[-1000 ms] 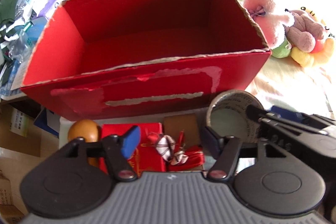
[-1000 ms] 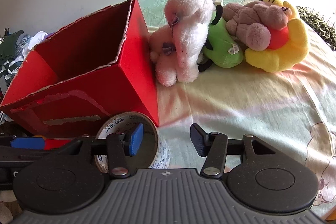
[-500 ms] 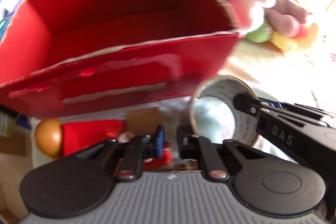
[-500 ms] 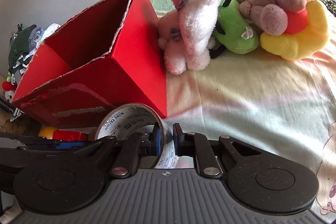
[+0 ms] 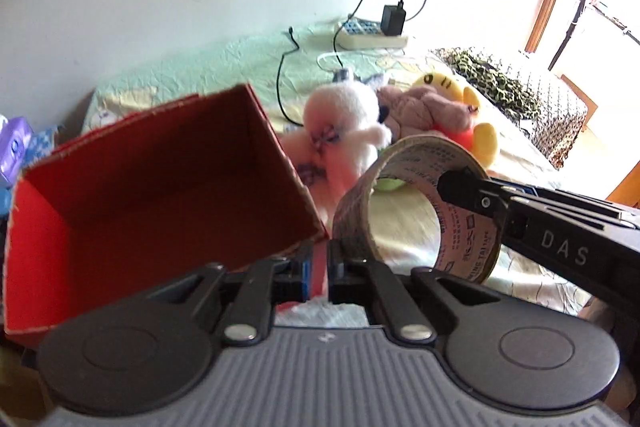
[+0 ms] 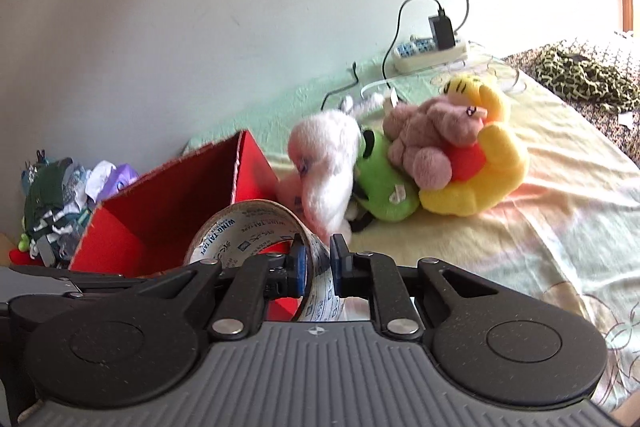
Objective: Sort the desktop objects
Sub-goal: 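Carry the clear tape roll in the right gripper over the red box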
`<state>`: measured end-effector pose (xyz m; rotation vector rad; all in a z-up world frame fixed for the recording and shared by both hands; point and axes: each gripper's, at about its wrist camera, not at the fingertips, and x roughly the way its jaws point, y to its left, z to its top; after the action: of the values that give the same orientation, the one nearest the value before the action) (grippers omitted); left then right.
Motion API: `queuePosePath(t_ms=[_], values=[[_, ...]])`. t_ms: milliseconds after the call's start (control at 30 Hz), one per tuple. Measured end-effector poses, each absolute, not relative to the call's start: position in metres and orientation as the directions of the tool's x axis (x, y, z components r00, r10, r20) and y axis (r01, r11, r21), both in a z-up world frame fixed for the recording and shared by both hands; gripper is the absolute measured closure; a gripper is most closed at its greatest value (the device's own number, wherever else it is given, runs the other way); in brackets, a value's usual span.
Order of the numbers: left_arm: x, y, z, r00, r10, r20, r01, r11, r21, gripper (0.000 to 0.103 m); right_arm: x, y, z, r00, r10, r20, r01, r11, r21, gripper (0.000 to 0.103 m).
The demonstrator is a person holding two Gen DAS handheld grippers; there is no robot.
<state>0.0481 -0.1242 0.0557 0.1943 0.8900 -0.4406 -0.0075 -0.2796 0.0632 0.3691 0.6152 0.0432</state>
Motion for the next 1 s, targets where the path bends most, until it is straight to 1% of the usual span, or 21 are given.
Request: queuePosePath(t_ms=[67, 167, 233, 300, 367, 533, 733, 1000], values=[[0.049, -0.111, 0.079, 0.577, -0.3, -0.759, 0.441, 0.897, -0.02, 0.103, -0.001, -0.274, 0.074, 0.84, 0.154, -0.519, 0.045, 0.936, 0.35, 0.089], [0.068, -0.088, 0.097, 0.608, -0.281, -0.743, 0.408, 0.913, -0.011, 0.103, 0.014, -0.262, 0.085, 0.859, 0.177, -0.48, -0.001, 0.939, 0.344, 0.089], [0.067, -0.066, 0.115, 0.629, -0.269, -0.73, 0.379, 0.925, -0.014, 0.103, 0.03, -0.252, 0.09, 0.852, 0.21, -0.479, -0.03, 0.934, 0.356, 0.089], [0.081, -0.052, 0.114, 0.635, -0.228, -0.738, 0.344, 0.939, 0.006, 0.103, 0.05, -0.241, 0.094, 0.824, 0.259, -0.504, -0.057, 0.922, 0.382, 0.089], [0.094, -0.03, 0.116, 0.632, -0.21, -0.746, 0.316, 0.949, 0.0, 0.103, 0.071, -0.229, 0.097, 0.781, 0.315, -0.539, -0.084, 0.909, 0.409, 0.089], [0.122, 0.0, 0.101, 0.627, -0.123, -0.769, 0.237, 0.971, 0.038, 0.103, 0.122, -0.188, 0.09, 0.658, 0.393, -0.642, -0.119, 0.897, 0.426, 0.09], [0.155, 0.024, 0.064, 0.58, -0.046, -0.813, 0.183, 0.98, 0.075, 0.103, 0.163, -0.141, 0.068, 0.57, 0.397, -0.719, -0.154, 0.912, 0.381, 0.09], [0.185, 0.037, 0.021, 0.514, -0.01, -0.858, 0.155, 0.985, 0.081, 0.103, 0.209, -0.122, 0.028, 0.441, 0.407, -0.8, -0.145, 0.912, 0.384, 0.09]])
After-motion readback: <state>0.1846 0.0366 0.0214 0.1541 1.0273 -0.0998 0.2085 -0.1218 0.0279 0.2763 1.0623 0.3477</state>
